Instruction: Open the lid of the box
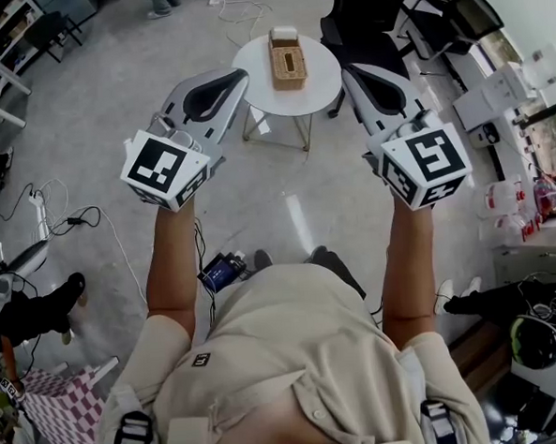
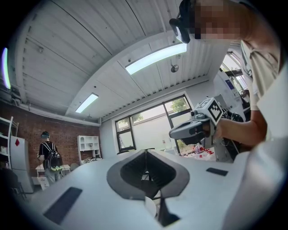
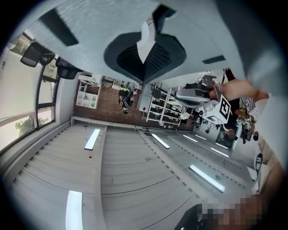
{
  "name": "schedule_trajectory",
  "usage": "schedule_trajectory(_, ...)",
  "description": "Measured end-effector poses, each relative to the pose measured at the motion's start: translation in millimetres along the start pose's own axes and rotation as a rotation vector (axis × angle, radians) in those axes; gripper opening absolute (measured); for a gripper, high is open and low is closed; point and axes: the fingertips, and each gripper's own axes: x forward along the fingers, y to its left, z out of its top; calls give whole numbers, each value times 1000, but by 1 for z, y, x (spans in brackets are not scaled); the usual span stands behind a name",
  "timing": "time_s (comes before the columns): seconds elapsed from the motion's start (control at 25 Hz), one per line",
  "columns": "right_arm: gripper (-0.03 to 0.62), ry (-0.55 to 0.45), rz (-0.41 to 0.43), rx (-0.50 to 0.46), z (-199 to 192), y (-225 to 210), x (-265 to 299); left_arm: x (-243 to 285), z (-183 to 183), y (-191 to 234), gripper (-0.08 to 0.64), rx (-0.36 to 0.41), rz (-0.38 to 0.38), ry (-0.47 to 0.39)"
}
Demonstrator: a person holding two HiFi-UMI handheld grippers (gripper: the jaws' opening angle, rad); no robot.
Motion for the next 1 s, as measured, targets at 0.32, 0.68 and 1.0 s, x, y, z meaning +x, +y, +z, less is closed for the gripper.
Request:
schedule_trajectory(0.32,-8,2,23,18,-12,-9,7,8,-13,-1,11,-8,9,25)
schedule_trajectory(0.68,-8,-10,74,44,-44,-83,27,80,-35,4,11,-6,56,80)
schedule_trajectory(1.0,-8,-29,156,45,-61,-141,59,139,-49,19,11,-3,125,106)
